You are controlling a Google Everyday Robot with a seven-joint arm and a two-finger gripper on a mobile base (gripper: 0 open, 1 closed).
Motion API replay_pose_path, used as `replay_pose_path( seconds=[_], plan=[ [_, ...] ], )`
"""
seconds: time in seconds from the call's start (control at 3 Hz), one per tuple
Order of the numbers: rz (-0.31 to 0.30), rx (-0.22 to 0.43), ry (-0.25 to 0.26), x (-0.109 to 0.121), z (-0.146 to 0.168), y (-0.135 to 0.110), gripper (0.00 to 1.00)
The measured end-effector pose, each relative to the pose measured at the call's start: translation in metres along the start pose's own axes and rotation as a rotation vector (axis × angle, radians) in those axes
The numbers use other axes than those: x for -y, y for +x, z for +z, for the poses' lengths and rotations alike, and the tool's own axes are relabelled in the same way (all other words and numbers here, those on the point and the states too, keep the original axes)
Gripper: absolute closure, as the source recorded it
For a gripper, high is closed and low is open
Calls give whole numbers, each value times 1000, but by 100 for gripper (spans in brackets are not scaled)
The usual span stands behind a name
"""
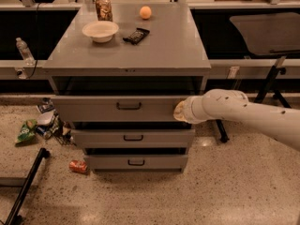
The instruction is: Close top drawer
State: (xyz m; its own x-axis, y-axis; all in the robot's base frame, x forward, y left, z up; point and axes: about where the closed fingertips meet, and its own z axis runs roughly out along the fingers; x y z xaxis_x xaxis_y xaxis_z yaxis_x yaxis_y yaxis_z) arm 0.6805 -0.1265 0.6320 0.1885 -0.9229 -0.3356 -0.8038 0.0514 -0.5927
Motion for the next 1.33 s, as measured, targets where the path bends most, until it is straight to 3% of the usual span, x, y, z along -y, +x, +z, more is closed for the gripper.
replay_pose_path(
  seconds=[0.33,0.67,1.0,1.33],
  plan=[
    [15,9,10,-13,-9,0,100],
    [50,56,-26,-46,-45,-9,100],
    [105,202,-59,-59,-85,-35,100],
    [156,392,-8,-44,-184,-64,100]
  ],
)
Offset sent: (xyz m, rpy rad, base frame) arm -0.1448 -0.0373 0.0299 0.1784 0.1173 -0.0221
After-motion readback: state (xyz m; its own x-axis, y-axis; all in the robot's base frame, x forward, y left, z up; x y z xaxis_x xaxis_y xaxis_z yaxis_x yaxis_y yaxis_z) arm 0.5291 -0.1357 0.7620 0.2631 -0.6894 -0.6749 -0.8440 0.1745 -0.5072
